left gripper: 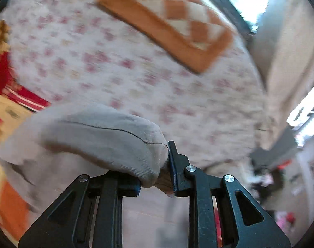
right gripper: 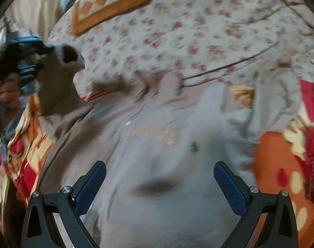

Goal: Fold large clothes

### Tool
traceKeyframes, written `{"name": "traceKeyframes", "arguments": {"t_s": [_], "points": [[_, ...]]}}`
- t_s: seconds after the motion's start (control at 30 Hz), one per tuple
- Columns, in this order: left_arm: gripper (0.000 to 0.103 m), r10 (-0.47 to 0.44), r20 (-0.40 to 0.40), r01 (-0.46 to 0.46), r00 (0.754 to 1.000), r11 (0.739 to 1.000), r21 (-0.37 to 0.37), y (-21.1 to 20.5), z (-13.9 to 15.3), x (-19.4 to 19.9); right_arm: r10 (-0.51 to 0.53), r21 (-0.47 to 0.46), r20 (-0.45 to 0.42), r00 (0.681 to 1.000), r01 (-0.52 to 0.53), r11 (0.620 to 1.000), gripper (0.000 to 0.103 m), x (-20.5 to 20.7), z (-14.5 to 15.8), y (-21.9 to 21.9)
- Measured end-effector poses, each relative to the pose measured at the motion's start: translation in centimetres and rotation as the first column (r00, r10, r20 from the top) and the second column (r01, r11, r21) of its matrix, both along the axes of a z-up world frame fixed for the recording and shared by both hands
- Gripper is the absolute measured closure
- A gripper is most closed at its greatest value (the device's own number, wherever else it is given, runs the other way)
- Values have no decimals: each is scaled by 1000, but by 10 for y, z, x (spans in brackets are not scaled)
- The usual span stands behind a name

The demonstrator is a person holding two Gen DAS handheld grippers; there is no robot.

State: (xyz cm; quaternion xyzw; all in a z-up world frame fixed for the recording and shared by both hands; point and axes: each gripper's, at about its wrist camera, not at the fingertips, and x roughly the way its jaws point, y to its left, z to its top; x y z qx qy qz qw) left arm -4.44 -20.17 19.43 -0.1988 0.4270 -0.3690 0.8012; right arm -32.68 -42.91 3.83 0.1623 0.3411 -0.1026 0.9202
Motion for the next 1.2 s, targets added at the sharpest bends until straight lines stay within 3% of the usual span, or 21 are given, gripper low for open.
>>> {"name": "traceKeyframes", "arguments": {"t_s": [0.1,0.2,0.23,0.3,0.37,0.4,0.47,0.57,0.67,0.7,0.77,0.87,0.93,1.07,1.1,1.13,1.17,1.2], "points": [[83,-99,-18,98,995,993,-63,-44,-5,-36,-81,28,10,997,81,996,0,-8,2,-24],[82,-212,-85,203,974,974,-101,-89,-33,-63,-161,73,-8,987,162,984,0,-14,-1,-51],[82,-239,-92,231,967,969,-82,-105,-47,-74,-182,86,-14,983,183,979,0,-16,-2,-57],[69,-261,-97,260,960,965,-26,-125,-66,-89,-224,118,-24,974,225,967,0,-19,-5,-71],[39,-331,-144,335,933,942,1,-141,-90,-95,-242,139,-26,970,243,960,0,-23,-6,-78],[37,-353,-177,358,919,934,-4,-143,-100,-97,-251,144,-27,968,252,957,0,-24,-6,-82],[34,-357,-186,367,915,930,21,-138,-102,-98,-264,148,-30,964,265,953,0,-25,-6,-86],[31,-358,-130,370,924,926,80,-113,-85,-95,-263,159,-18,965,263,952,0,-27,-5,-87],[31,-308,-61,314,949,932,181,-72,-80,-91,-251,146,14,968,246,958,0,-29,1,-80],[31,-260,-25,258,965,935,244,-52,-78,-85,-239,140,26,971,233,962,0,-29,3,-77],[31,-181,15,165,983,924,345,-19,-85,-77,-195,135,33,980,189,973,0,-25,3,-70],[31,-61,44,34,997,884,467,26,-106,-56,-105,119,8,994,103,988,0,-11,-3,-54],[31,10,33,-25,999,851,525,52,-126,-38,-43,34,-30,999,44,998,0,4,-6,-36],[31,99,4,-86,995,843,530,84,-152,-12,28,-230,-92,995,-49,972,1,40,-12,-2],[31,114,-20,-87,993,845,528,87,-158,-6,26,-336,-128,991,-68,939,18,51,-16,5],[31,132,-64,-80,989,852,518,91,-166,-1,20,-414,-168,986,-89,906,59,59,-19,8],[31,144,-106,-71,984,859,507,93,-171,3,-4,-509,-205,979,-103,855,77,66,-21,11],[31,155,-129,-73,980,870,488,96,-174,5,-29,-562,-205,978,-94,822,85,66,-18,11]]}}
